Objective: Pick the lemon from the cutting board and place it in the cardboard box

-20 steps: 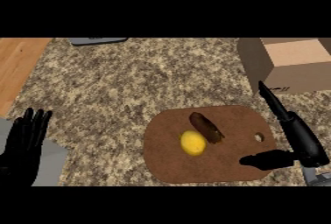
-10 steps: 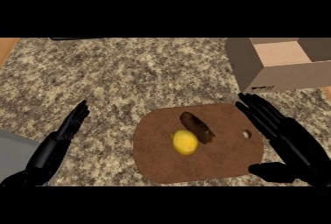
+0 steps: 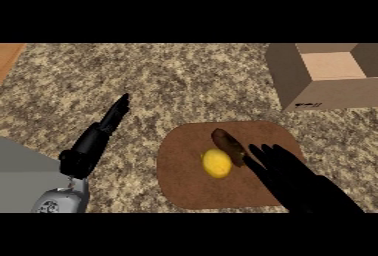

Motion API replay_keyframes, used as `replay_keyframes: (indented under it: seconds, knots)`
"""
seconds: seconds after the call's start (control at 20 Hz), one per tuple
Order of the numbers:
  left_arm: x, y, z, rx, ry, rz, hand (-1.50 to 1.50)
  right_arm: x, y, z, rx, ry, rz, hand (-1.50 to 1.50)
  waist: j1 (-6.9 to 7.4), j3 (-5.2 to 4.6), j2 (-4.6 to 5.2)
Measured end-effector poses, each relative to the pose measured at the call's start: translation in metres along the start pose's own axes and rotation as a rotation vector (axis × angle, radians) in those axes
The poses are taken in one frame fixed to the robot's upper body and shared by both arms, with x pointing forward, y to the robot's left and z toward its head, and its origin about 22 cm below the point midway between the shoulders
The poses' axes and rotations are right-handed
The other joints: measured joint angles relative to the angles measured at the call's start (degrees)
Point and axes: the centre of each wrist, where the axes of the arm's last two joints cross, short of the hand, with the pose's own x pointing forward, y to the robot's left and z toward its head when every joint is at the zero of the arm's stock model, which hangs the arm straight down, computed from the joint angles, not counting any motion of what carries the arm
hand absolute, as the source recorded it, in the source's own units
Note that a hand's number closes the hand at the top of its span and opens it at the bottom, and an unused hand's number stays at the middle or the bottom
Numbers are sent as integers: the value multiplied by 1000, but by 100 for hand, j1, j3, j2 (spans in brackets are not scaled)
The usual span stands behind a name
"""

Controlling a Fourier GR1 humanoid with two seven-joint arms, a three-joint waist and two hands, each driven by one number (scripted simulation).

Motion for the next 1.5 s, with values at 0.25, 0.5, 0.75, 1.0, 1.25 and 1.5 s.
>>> replay_keyframes:
  seconds: [0.25,0.5,0.75,1.0,1.25,1.5]
  knots:
    - [4,-10,-9,-20,4,-2,0,31,4,-12,50,69,-38,-150,118,5,17]
    - [3,-9,-17,-23,7,2,0,47,16,-37,63,98,-66,-150,146,9,23]
    - [8,-9,-18,-19,7,5,0,43,37,-55,91,134,-50,-150,151,12,25]
    - [6,-11,-21,-20,5,1,0,42,49,-73,120,172,-35,-150,151,13,26]
    - [5,-12,-17,-21,3,-2,0,28,64,-81,101,163,-36,-150,149,15,26]
    - [6,-13,-20,-23,1,-7,0,27,69,-94,93,155,-26,-150,148,15,26]
